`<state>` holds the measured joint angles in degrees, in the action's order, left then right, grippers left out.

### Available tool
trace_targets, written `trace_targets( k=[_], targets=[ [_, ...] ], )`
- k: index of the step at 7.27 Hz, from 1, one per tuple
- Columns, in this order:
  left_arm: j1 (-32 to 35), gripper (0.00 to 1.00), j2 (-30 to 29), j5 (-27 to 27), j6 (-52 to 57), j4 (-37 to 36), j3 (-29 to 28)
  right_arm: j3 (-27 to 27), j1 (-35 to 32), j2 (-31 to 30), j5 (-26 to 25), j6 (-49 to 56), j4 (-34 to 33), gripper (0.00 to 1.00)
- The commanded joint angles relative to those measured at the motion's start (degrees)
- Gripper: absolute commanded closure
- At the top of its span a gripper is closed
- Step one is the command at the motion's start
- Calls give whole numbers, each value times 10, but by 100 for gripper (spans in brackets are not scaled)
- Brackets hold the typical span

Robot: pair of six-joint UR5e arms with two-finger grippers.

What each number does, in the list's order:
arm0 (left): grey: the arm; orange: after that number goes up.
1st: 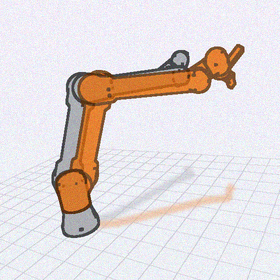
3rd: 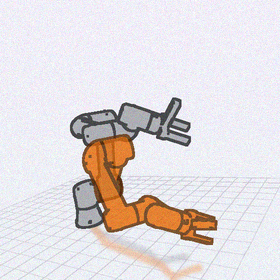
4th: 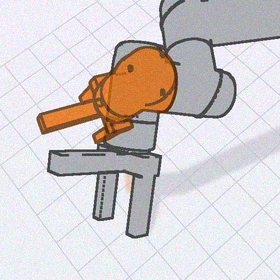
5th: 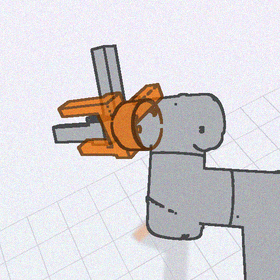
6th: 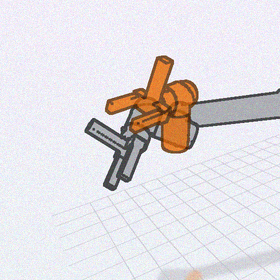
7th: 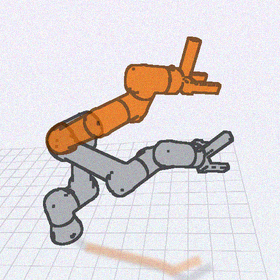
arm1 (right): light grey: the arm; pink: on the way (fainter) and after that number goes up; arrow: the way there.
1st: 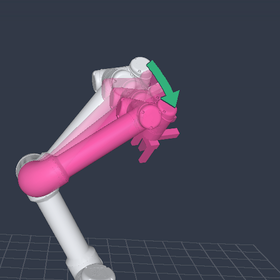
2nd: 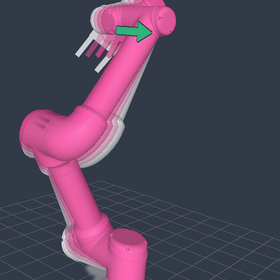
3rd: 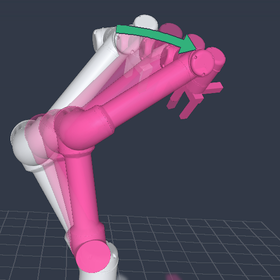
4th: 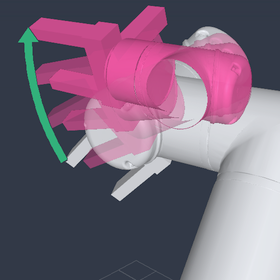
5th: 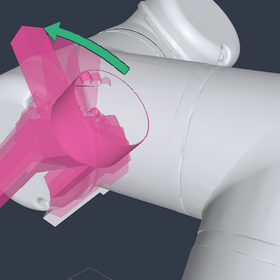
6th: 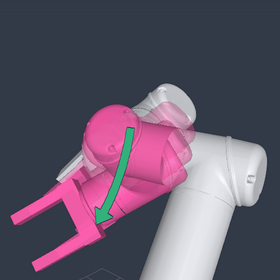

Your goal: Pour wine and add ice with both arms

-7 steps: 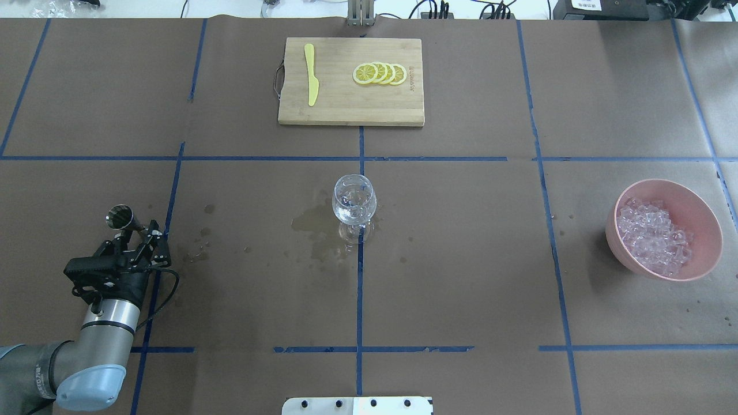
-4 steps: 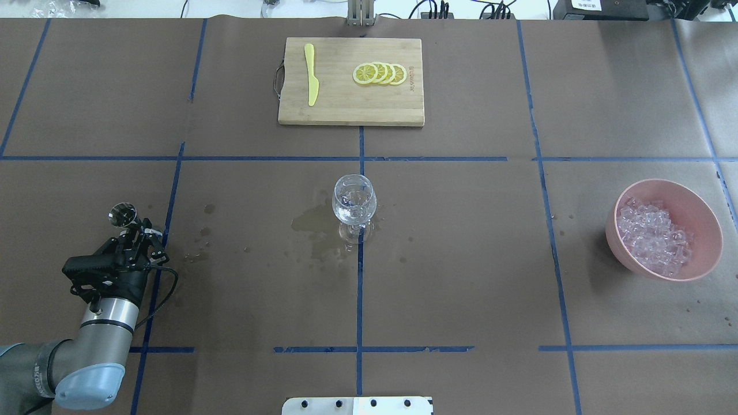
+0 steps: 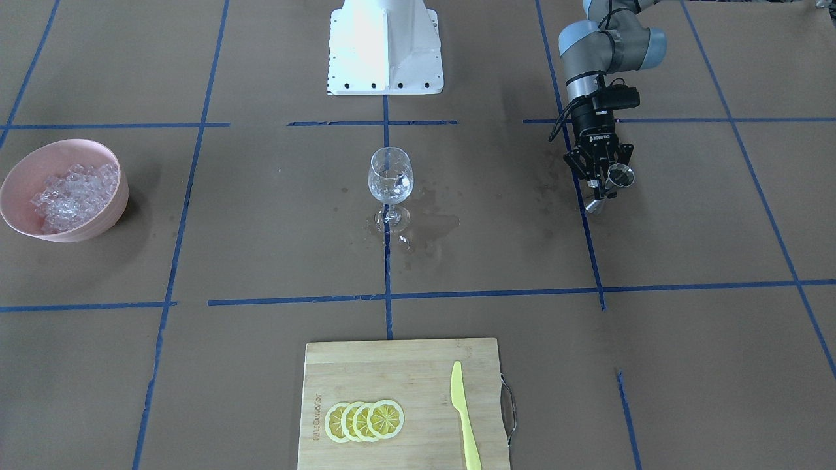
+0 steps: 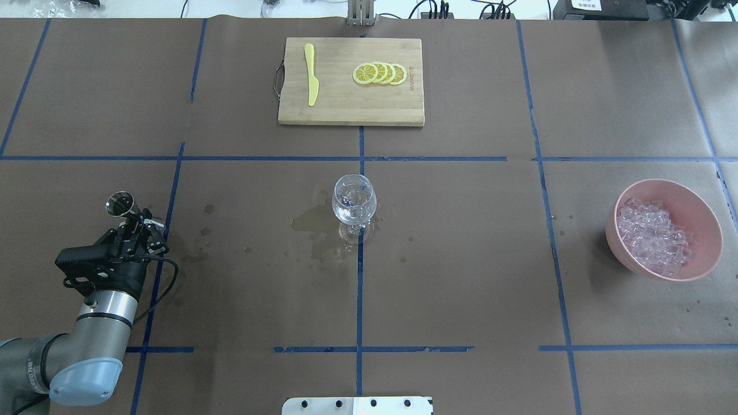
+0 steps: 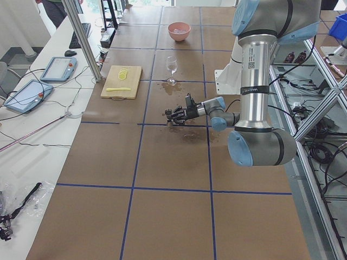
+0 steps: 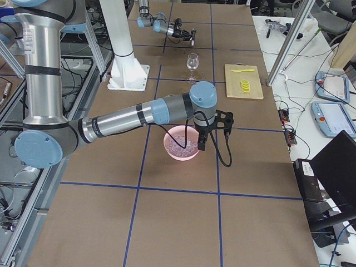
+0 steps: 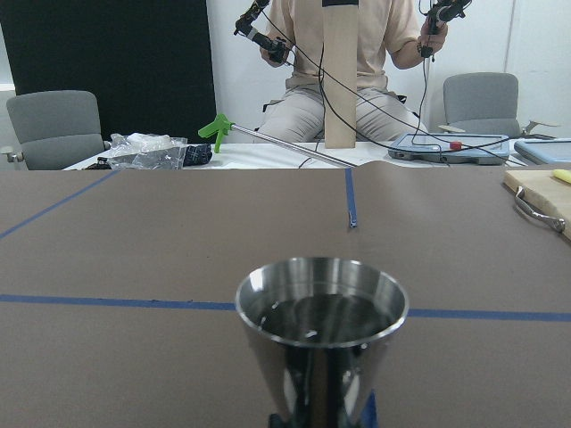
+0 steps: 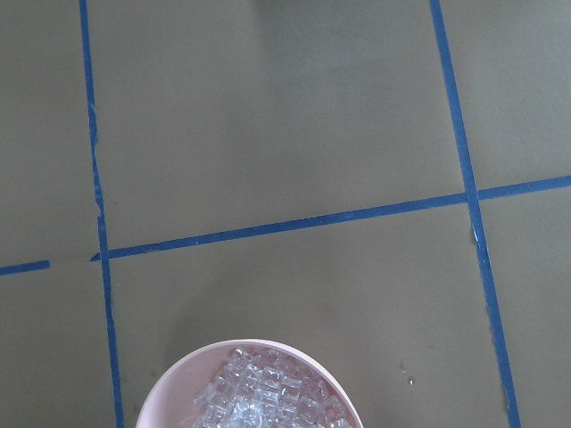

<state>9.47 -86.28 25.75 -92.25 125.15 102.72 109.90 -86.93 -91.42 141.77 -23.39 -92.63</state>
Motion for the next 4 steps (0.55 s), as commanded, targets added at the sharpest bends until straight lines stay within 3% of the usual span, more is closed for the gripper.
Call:
trace_targets(
  k=[1, 2, 4],
  targets=[
    [25, 100, 0, 2, 42, 0, 50, 1, 2, -1, -1, 0, 2, 0],
    [34, 100, -4, 2, 76, 0, 84, 1, 4, -1, 0, 0, 2, 0],
    [62, 100, -35, 7, 115, 8, 99, 8, 6, -2, -1, 0, 1, 0]
  ],
)
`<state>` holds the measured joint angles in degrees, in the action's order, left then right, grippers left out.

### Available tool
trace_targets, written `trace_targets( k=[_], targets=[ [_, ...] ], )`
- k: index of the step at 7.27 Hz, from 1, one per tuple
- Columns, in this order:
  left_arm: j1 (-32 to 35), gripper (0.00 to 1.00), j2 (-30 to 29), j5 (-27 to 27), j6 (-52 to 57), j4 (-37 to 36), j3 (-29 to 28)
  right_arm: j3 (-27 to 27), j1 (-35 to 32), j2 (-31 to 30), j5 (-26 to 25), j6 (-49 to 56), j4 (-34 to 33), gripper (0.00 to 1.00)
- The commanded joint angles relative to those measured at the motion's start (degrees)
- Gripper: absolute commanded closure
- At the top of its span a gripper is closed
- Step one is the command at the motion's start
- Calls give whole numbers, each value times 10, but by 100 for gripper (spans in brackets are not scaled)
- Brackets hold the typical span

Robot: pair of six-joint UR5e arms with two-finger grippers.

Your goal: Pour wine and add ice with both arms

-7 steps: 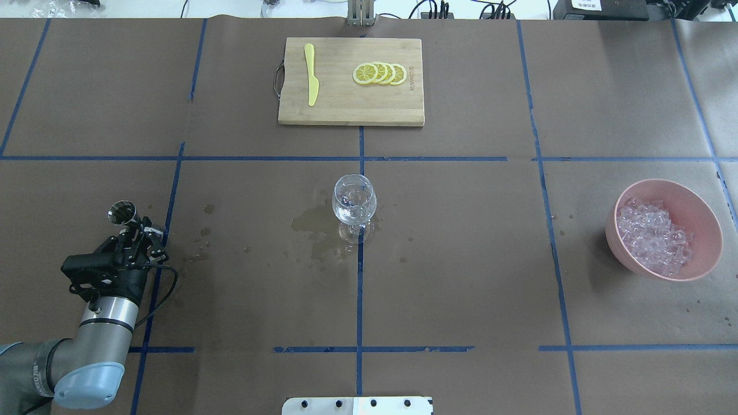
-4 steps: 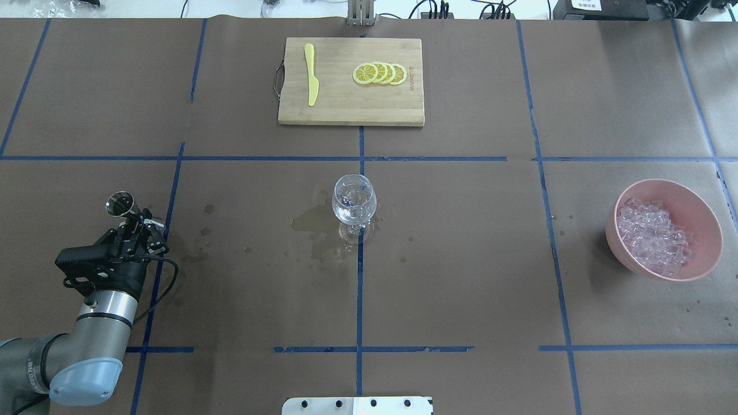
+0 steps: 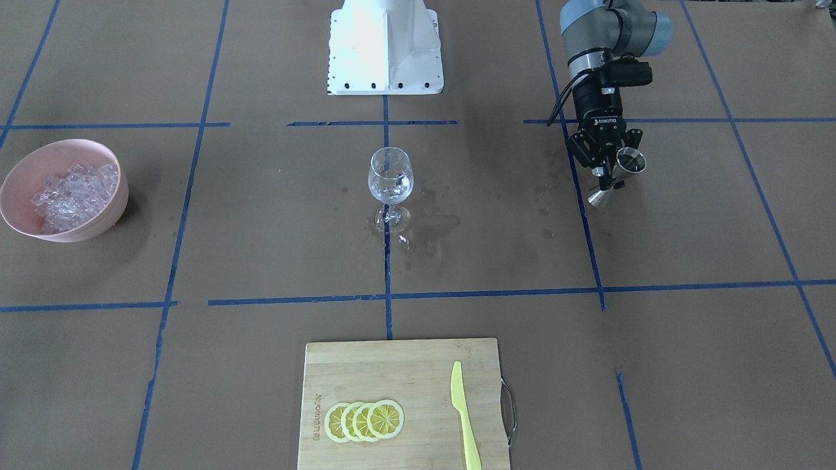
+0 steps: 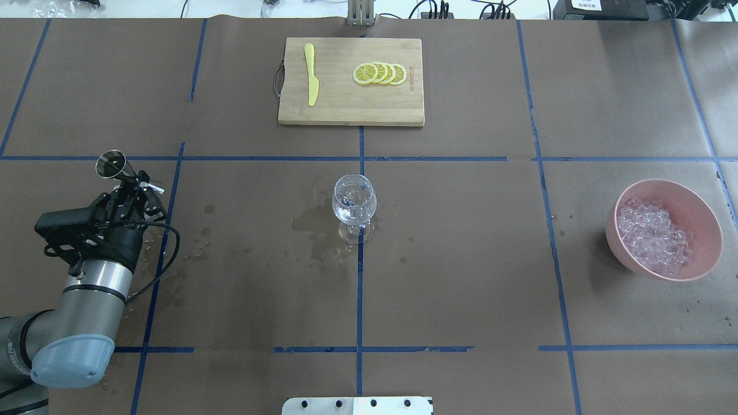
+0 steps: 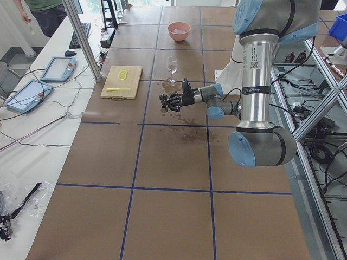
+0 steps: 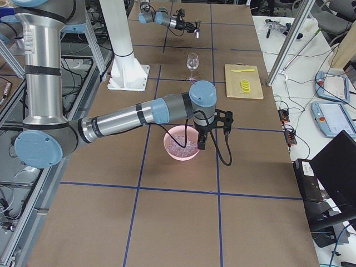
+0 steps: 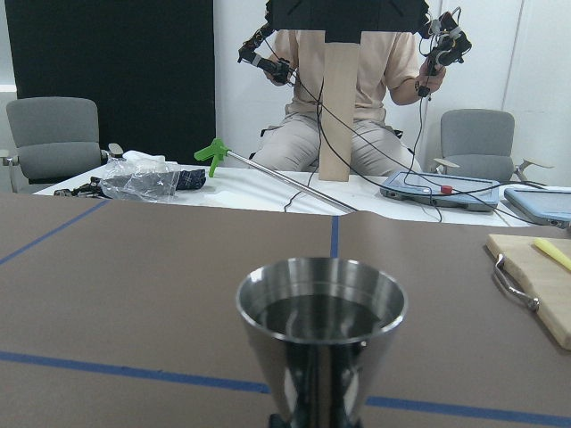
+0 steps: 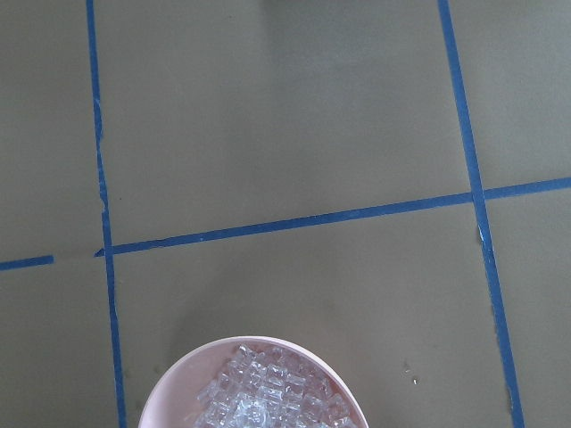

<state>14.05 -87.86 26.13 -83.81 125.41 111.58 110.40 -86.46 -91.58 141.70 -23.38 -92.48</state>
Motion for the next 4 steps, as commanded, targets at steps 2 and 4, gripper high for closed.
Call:
trace_targets(
  k=[2, 4],
  targets=[
    [20, 100, -74, 1, 146, 19, 8, 5, 10, -1, -1, 0, 0, 0],
    [20, 100, -135, 2, 215, 19, 13, 24, 32, 0, -8, -3, -1, 0]
  ],
)
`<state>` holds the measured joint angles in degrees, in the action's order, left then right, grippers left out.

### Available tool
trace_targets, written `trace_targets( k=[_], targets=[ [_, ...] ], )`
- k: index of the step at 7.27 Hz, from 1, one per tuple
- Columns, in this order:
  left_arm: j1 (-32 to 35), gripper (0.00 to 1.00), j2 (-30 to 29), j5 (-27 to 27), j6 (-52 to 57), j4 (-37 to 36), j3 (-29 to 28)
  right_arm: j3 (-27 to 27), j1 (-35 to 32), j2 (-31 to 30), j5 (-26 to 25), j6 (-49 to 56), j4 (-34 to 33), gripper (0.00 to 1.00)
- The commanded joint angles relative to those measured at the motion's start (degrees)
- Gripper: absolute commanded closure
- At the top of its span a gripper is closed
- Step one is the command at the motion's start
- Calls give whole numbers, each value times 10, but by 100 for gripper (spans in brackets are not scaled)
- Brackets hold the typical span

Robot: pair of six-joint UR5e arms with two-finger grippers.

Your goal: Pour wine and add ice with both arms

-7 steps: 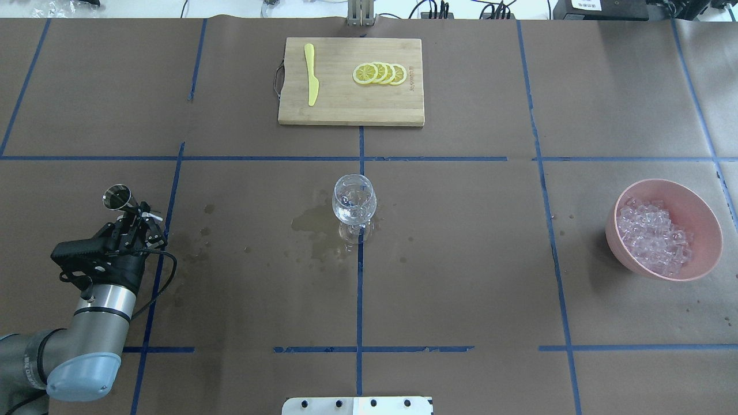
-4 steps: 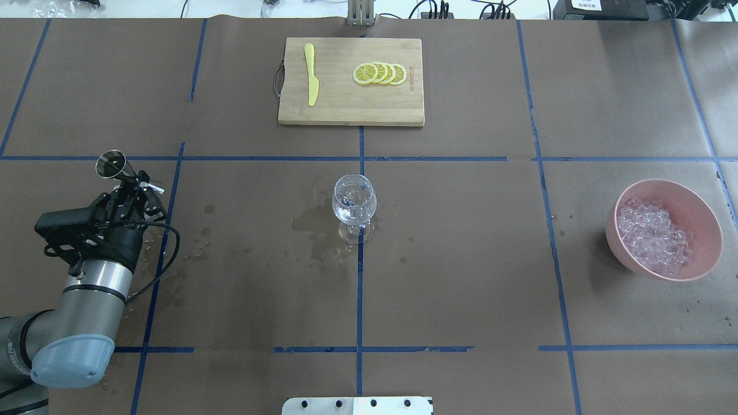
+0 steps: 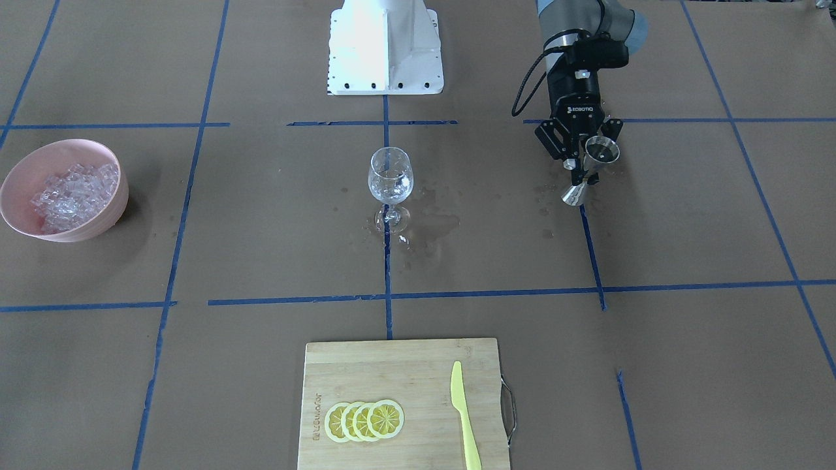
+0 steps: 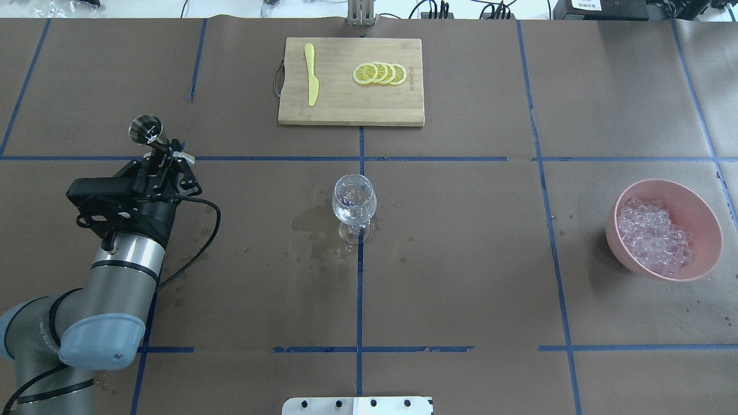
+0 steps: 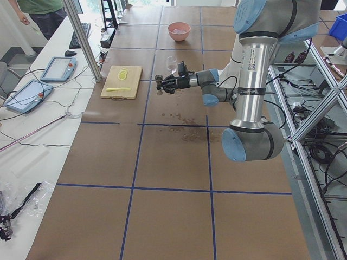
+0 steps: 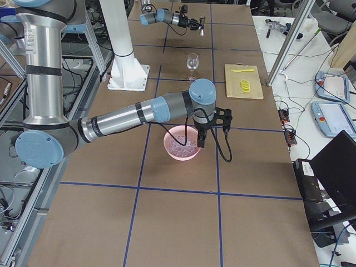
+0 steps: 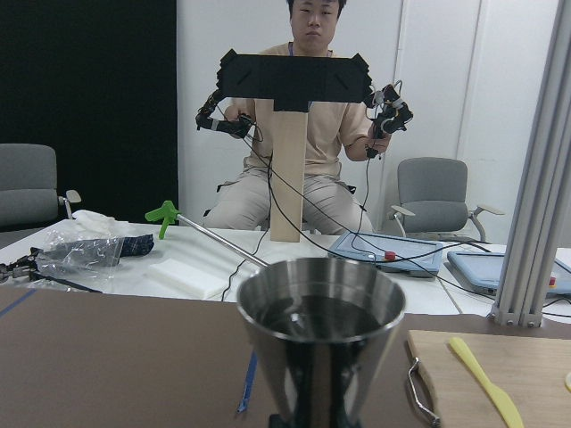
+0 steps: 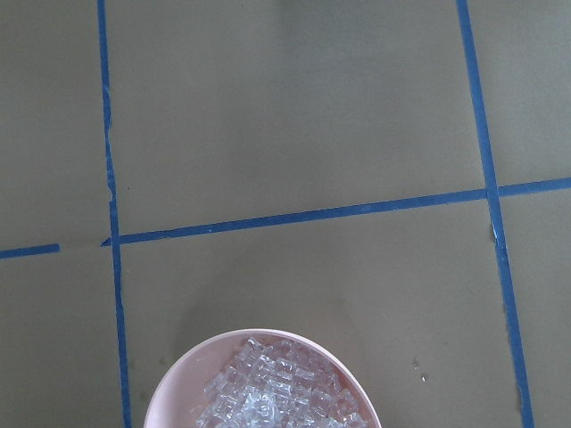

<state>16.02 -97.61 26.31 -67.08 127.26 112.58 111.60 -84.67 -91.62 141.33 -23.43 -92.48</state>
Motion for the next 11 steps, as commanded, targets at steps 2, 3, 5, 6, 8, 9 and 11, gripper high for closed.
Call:
trace_targets(
  k=[2, 3, 5, 6, 8, 9, 11],
  targets=[
    [-2, 100, -78, 2, 121, 0, 5, 35, 77, -5, -51, -112, 50, 0],
    [-3, 100, -93, 4, 155, 0, 8, 35, 101, -30, -72, -154, 113, 0],
    [-5, 100, -101, 65, 187, -4, 31, 44, 133, -36, -80, -190, 130, 0],
    [-9, 100, -120, 67, 187, -7, 28, 55, 145, -47, -89, -190, 131, 0],
    [-33, 100, -157, 75, 217, -63, 21, 72, 171, -69, -117, -190, 132, 0],
    [-46, 100, -169, 75, 230, -94, 13, 75, 177, -74, -119, -191, 137, 0],
    [-54, 100, -185, 71, 292, -97, -16, 75, 180, -87, -120, -191, 153, 0]
  ],
)
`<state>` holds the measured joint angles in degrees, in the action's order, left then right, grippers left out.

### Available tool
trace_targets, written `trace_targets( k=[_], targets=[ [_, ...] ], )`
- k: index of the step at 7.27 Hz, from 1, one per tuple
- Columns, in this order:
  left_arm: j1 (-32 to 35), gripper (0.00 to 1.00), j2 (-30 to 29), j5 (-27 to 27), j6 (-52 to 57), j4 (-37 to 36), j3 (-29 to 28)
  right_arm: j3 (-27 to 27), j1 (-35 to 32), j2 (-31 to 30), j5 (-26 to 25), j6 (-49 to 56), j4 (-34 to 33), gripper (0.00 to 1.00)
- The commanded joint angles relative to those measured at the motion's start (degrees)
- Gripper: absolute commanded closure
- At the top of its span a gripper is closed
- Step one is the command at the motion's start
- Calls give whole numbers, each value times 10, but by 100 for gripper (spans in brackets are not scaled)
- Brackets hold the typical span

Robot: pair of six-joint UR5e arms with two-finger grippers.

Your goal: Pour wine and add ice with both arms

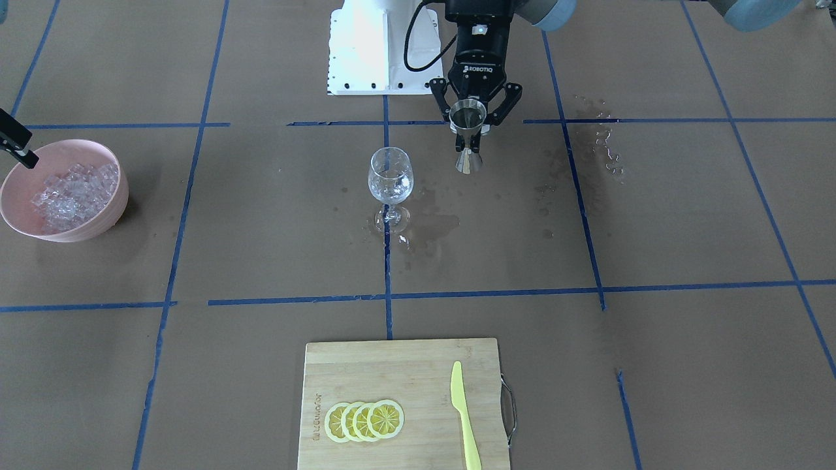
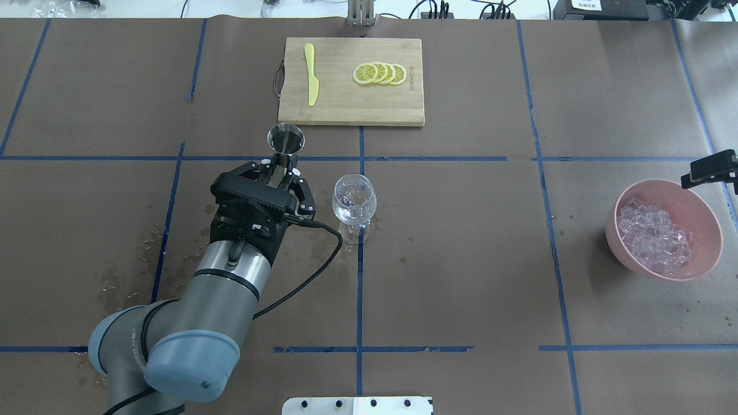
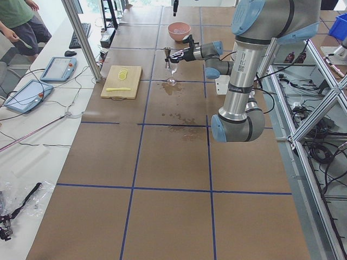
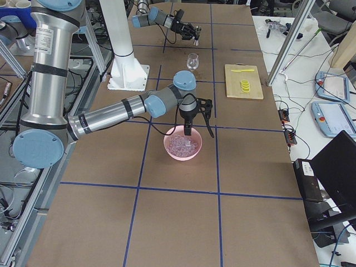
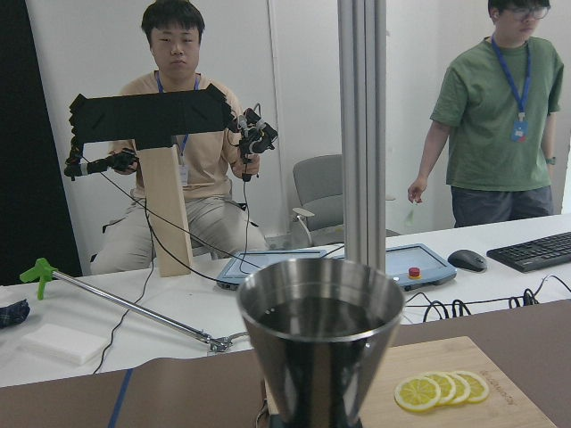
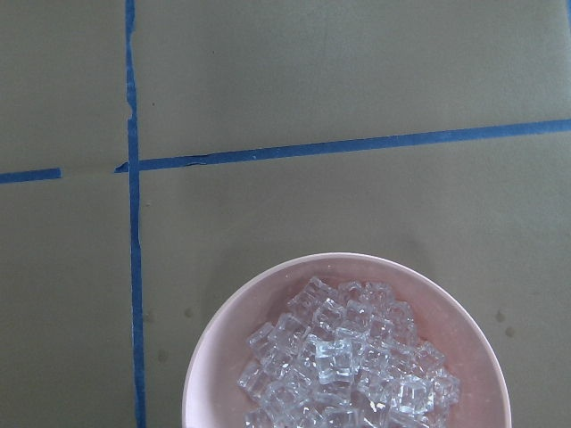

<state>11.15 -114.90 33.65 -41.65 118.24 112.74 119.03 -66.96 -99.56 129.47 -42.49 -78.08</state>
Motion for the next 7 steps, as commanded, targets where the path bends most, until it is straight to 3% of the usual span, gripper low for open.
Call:
trace_targets(
  k=[1, 4, 7],
  targets=[
    [-5, 100, -13, -5, 60, -6, -19, 1, 7, -7, -1, -13, 11, 0],
    [-8, 100, -22, -66, 252, -7, -23, 1, 19, -5, -10, -34, 23, 0],
    [-21, 100, -23, -88, 318, -7, -37, 2, 19, -3, -10, -35, 23, 0]
  ],
)
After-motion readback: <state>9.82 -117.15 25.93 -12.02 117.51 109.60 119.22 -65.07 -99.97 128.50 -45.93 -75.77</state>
